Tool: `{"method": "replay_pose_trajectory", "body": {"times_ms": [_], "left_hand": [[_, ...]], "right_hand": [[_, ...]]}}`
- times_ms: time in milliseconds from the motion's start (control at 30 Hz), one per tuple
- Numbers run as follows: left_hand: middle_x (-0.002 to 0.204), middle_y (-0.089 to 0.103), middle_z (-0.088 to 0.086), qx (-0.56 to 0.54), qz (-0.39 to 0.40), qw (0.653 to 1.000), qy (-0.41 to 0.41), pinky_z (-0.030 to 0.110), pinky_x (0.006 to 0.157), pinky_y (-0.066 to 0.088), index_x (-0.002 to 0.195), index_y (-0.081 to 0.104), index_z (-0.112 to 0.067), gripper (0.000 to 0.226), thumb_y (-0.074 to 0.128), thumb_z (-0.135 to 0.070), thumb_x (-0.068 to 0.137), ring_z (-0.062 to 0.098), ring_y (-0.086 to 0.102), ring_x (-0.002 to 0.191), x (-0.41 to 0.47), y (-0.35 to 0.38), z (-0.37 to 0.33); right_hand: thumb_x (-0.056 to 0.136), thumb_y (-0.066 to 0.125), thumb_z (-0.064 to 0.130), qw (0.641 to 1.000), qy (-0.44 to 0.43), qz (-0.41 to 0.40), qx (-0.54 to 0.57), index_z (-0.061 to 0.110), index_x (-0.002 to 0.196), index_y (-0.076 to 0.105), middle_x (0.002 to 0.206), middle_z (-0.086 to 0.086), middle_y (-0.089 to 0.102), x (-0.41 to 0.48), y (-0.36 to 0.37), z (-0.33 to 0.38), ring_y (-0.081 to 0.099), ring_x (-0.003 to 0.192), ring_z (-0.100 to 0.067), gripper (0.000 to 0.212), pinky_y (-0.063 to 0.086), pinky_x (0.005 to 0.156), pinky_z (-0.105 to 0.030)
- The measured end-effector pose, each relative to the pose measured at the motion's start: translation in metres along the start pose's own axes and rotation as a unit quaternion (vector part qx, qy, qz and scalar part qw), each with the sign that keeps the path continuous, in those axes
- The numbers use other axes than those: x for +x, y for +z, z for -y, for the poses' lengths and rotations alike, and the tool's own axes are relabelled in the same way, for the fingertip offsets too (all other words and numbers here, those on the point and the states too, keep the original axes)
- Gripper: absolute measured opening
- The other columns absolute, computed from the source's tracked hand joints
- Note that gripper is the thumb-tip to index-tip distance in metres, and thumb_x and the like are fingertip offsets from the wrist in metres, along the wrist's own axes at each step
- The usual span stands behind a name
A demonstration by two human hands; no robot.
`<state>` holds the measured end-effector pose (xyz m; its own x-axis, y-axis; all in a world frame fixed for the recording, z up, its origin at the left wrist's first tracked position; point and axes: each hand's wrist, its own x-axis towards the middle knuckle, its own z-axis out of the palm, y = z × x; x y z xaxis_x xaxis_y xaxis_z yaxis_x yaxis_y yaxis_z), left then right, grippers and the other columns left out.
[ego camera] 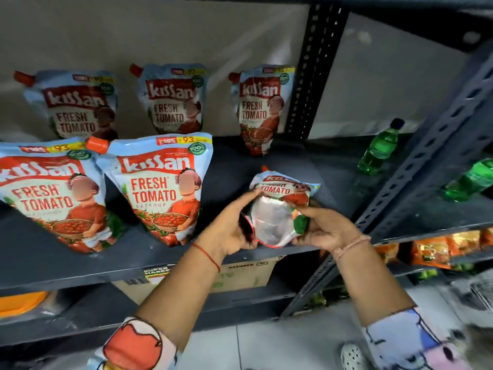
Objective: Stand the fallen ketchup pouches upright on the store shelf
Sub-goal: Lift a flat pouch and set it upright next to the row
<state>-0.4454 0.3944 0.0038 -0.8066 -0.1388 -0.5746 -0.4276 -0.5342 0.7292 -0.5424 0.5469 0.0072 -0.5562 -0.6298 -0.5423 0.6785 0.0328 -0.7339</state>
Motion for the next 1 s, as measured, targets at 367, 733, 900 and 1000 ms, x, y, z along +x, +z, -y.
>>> {"method": "replay_pose_trajectory", "body": {"times_ms": [367, 733, 900, 1000], "left_hand": [[0.116, 0.058, 0.004, 0.084, -0.003, 0.963, 0.256, 0.029, 0.087, 0.048, 0.124, 0.040, -0.021, 0.077, 0.059, 0.024, 0.063, 0.017, 0.054, 0.109, 0.000, -0.035, 0.005], [0.112, 0.047, -0.024, 0.168, -0.062, 0.939, 0.293, 0.023, 0.094, 0.037, 0.111, 0.035, -0.043, 0.076, 0.064, 0.013, 0.069, 0.001, 0.044, 0.112, 0.017, -0.053, 0.028], [0.113, 0.045, -0.027, 0.193, -0.059, 0.931, 0.305, 0.008, 0.084, 0.040, 0.111, 0.031, -0.051, 0.082, 0.065, 0.011, 0.069, -0.016, 0.042, 0.104, 0.023, -0.042, 0.031], [0.117, 0.047, -0.019, 0.214, -0.061, 0.925, 0.308, 0.024, 0.096, 0.039, 0.121, 0.029, -0.044, 0.084, 0.067, 0.009, 0.068, 0.002, 0.045, 0.114, 0.030, -0.019, 0.031]], "right_hand": [[0.055, 0.072, -0.006, 0.917, -0.324, 0.084, -0.219, 0.037, 0.122, 0.039, 0.121, 0.008, 0.056, 0.034, 0.018, -0.001, 0.056, 0.112, -0.008, 0.086, 0.053, 0.087, -0.030], [0.053, 0.084, 0.011, 0.891, -0.282, 0.052, -0.353, 0.035, 0.127, 0.026, 0.122, 0.014, 0.050, 0.046, 0.010, -0.042, 0.048, 0.116, -0.001, 0.097, 0.043, 0.096, -0.022], [0.050, 0.085, 0.021, 0.880, -0.295, -0.010, -0.373, 0.044, 0.117, 0.026, 0.110, 0.025, 0.052, 0.045, 0.002, -0.044, 0.052, 0.101, 0.010, 0.093, 0.045, 0.082, -0.010], [0.050, 0.084, 0.017, 0.884, -0.298, -0.040, -0.357, 0.051, 0.109, 0.030, 0.110, 0.021, 0.053, 0.040, -0.016, -0.036, 0.054, 0.106, -0.007, 0.087, 0.048, 0.091, -0.032]]}}
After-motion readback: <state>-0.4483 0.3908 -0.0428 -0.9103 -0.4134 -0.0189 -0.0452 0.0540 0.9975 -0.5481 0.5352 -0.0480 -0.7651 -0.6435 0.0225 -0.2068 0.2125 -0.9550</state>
